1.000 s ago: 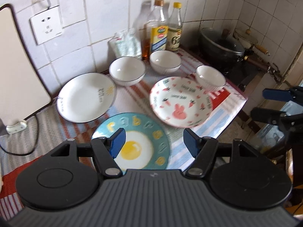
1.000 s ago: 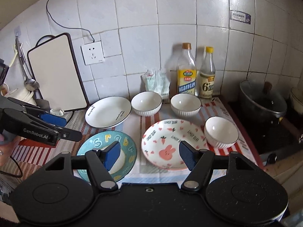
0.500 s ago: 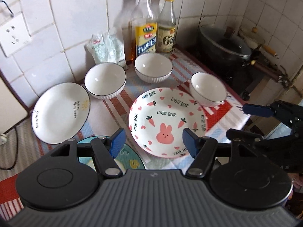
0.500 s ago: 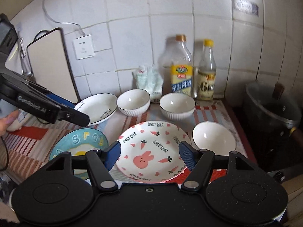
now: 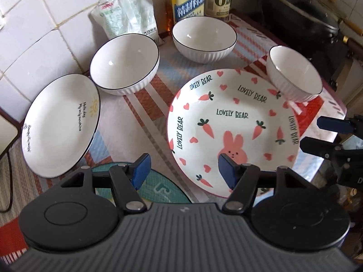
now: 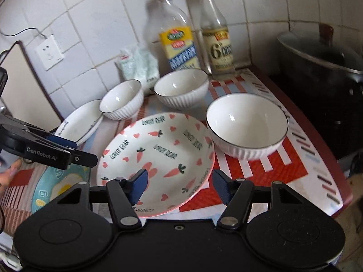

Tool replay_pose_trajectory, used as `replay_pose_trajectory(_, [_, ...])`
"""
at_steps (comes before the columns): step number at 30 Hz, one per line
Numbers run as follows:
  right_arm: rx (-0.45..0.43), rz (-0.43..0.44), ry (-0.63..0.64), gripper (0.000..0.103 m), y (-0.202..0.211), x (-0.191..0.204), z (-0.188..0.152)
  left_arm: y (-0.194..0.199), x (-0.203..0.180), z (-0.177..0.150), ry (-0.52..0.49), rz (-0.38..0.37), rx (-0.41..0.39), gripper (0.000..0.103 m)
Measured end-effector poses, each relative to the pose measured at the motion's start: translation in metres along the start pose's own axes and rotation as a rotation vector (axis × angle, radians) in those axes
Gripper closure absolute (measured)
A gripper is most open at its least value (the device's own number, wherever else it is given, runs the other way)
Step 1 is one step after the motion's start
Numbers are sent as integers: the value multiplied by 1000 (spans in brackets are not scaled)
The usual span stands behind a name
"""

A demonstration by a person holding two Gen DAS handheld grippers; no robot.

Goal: Organize plates and bowls
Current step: 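Move both grippers to the pink bunny plate rim and grasp it, then lift the pink bunny plate and carry it toward the blue plate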

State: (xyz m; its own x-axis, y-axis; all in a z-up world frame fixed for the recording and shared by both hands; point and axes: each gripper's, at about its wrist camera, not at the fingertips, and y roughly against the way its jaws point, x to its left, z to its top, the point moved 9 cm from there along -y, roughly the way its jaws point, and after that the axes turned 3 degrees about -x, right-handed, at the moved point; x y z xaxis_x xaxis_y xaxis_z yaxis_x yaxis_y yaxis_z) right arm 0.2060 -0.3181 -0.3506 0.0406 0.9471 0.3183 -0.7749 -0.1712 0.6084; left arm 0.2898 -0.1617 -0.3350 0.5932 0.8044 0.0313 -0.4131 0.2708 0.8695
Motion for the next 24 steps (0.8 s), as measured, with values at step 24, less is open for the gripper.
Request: replay_pose_trajectory(24, [97, -101, -166, 68, -54, -10, -21, -74, 11, 19, 69, -113, 57, 73])
